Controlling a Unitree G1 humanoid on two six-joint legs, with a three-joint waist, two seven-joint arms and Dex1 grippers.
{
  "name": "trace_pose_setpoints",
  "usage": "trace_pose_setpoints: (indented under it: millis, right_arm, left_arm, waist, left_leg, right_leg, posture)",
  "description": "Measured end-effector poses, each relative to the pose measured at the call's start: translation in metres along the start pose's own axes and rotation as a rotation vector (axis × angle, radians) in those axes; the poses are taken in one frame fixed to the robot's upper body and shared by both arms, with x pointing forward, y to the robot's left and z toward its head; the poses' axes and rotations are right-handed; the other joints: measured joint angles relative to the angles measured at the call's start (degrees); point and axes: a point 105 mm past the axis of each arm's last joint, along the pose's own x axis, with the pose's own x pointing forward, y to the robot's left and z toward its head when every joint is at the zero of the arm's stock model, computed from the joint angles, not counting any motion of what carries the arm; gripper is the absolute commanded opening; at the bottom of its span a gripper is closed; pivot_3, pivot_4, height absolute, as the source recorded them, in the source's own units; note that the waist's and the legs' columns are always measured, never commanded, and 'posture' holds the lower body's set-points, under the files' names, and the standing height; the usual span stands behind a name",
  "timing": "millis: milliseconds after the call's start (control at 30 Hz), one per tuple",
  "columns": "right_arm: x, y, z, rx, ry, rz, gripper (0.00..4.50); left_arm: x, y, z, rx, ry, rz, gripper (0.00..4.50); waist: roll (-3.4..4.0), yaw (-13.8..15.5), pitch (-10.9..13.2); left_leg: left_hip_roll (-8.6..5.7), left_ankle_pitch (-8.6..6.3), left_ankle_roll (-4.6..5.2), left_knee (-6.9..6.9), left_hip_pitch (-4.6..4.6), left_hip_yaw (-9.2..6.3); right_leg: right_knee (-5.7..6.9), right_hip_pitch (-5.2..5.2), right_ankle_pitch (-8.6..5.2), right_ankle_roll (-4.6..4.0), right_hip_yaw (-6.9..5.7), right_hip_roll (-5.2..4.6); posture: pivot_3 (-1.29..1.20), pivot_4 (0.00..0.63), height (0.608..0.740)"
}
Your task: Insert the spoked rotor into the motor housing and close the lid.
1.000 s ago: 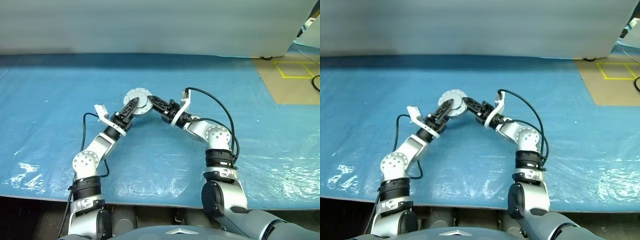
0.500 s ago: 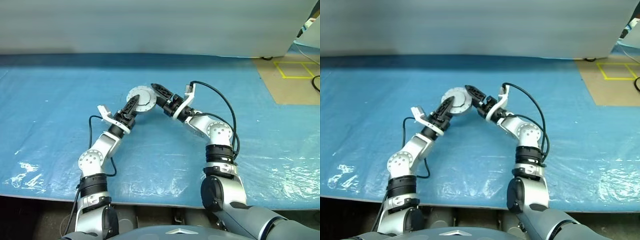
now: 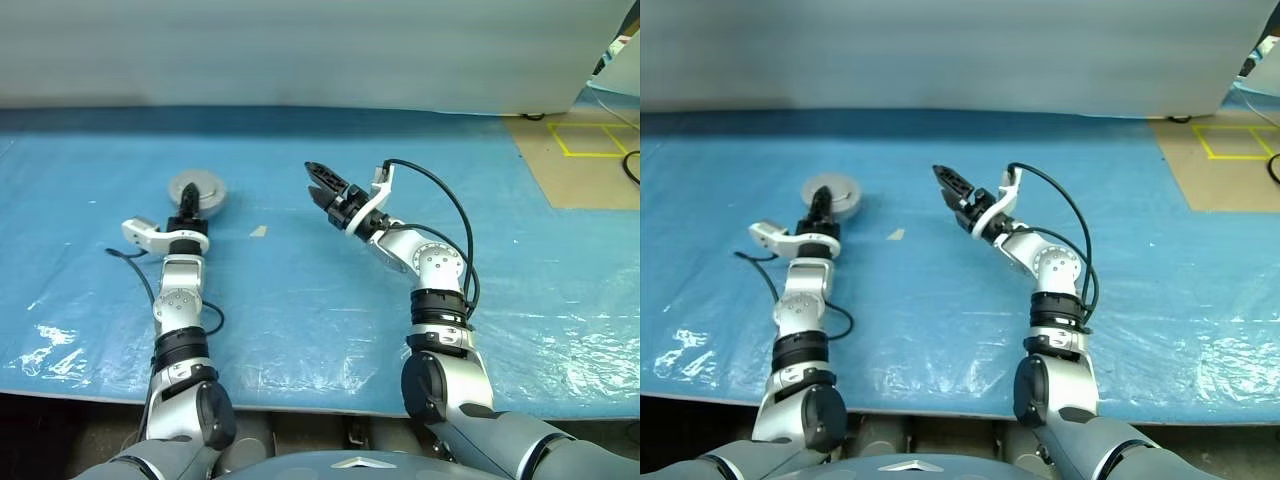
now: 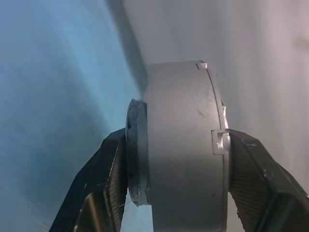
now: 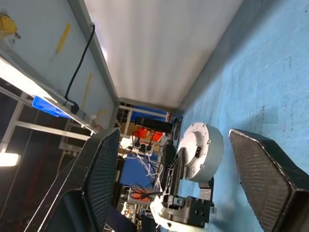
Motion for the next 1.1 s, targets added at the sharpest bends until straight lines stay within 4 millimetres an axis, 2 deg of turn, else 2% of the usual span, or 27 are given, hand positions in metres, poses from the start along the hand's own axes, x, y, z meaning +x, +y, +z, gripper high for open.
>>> trace_pose_setpoints:
  millis: [133,400,600,633,733,933,1000,1100]
  right_arm:
    - [0.001,0.000,-0.002,-0.018,0.014,-0.003,3.80]
    - [0.001,0.000,-0.005,-0.025,0.025,0.003,3.80]
    - [0.002,-0.002,-0.007,-0.042,0.040,-0.009,3.82]
    - [0.002,-0.002,-0.008,-0.044,0.044,-0.009,3.82]
    - [0.003,-0.002,-0.010,-0.054,0.053,-0.011,3.82]
    - [-0.003,-0.011,-0.009,-0.097,0.060,-0.045,3.82]
    - [-0.002,-0.017,-0.011,-0.169,0.074,-0.087,3.82]
    - [0.001,-0.025,-0.010,-0.358,0.081,-0.159,3.82]
  left_arm:
    - [0.001,0.026,0.022,0.094,-0.080,0.104,2.71]
    - [0.002,0.030,0.026,0.156,-0.112,0.130,2.71]
    - [0.001,0.034,0.031,0.197,-0.152,0.184,4.35]
    - [0.001,0.034,0.033,0.207,-0.163,0.195,4.47]
    - [-0.001,0.042,0.046,0.280,-0.208,0.273,4.47]
    - [-0.019,0.063,0.095,0.532,-0.345,0.454,4.47]
    - [-0.017,0.057,0.098,0.626,-0.340,0.426,4.47]
    - [-0.003,0.019,0.085,0.748,-0.298,0.209,4.47]
  waist:
    - [-0.07,0.0,0.0]
    - [-0.09,-0.2,0.0]
    - [-0.05,-0.3,0.0]
    - [-0.05,-0.4,0.0]
    - [-0.04,-1.3,-0.1]
    - [-0.04,-1.5,-0.1]
    - [-0.08,-1.0,0.0]
    - [-0.09,0.4,0.0]
  left_leg:
    - [-0.01,0.00,0.00,0.03,0.01,0.00]
    - [0.00,-0.01,-0.01,0.05,0.32,0.00]
    - [0.00,-0.01,-0.02,-0.01,0.53,0.02]
    - [0.00,-0.01,-0.02,-0.05,0.67,0.03]
    - [0.00,-0.02,-0.02,-0.13,0.92,0.09]
    - [-0.01,-0.02,-0.03,-0.13,1.05,0.08]
    - [0.02,-0.01,-0.03,-0.12,0.91,0.03]
    - [0.06,-0.01,-0.02,0.02,0.59,0.01]
  right_leg:
    - [0.01,0.02,0.02,0.03,0.00,-0.01]
    - [0.07,0.28,0.02,0.02,0.03,-0.02]
    - [0.03,0.66,0.02,0.02,0.06,-0.03]
    - [0.00,0.76,0.01,0.01,0.06,-0.03]
    - [0.00,0.86,0.00,0.00,0.18,-0.01]
    - [-0.06,0.84,0.01,0.02,0.17,0.00]
    - [-0.10,0.82,0.01,0.02,0.05,-0.02]
    - [-0.08,0.69,0.01,0.01,-0.15,-0.14]
  posture:
    - [0.00,0.150,0.740]
    - [0.00,0.150,0.740]
    - [0.00,0.150,0.740]
    - [0.00,0.150,0.740]
    - [0.00,0.150,0.740]
    - [0.00,0.150,0.740]
    - [0.00,0.150,0.740]
    - [0.00,0.150,0.740]
